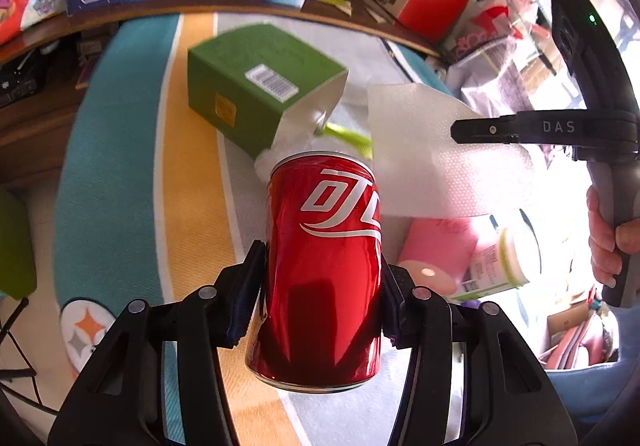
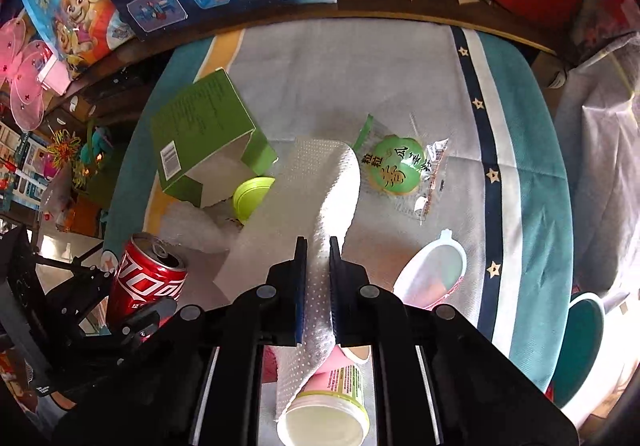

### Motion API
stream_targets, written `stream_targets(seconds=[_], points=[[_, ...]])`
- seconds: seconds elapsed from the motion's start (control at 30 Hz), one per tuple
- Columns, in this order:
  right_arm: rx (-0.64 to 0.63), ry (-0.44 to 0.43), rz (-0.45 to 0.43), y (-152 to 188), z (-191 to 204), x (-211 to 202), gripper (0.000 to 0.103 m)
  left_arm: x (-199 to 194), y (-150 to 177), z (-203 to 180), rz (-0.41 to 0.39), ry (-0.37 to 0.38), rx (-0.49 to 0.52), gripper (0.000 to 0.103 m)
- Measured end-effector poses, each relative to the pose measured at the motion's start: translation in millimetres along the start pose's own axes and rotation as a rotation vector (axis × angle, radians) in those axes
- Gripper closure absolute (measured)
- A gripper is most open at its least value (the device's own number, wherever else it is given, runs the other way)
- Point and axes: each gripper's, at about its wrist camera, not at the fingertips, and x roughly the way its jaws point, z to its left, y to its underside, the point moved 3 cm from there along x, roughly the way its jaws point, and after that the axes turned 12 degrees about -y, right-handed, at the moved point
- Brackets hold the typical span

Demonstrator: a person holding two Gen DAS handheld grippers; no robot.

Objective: Collect trash
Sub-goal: 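Carry paper towel and cola can over the bin, open the right gripper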

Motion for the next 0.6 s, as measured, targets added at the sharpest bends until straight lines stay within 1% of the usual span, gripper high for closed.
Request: stream_targets(seconds=[0.17, 0.37, 0.47, 0.6], points=[[-0.003, -0.029, -0.069, 4, 5, -32, 0.099, -17, -8, -8, -0.027, -0.009, -0.007, 0.052], [-0.019, -0.042, -0.153, 13, 4, -75, 0.099, -40, -19, -26, -0.075, -0.008, -0.003, 0.052], [-0.003, -0.03, -0.198, 18, -8, -97, 0.099, -52, -26, -44, -0.101, -0.002, 0.021, 0.052], [0.054, -0.041, -0.251, 31, -37, -126, 0.099, -65, -37, -76, -0.13, 0.022, 0.055, 0.052]])
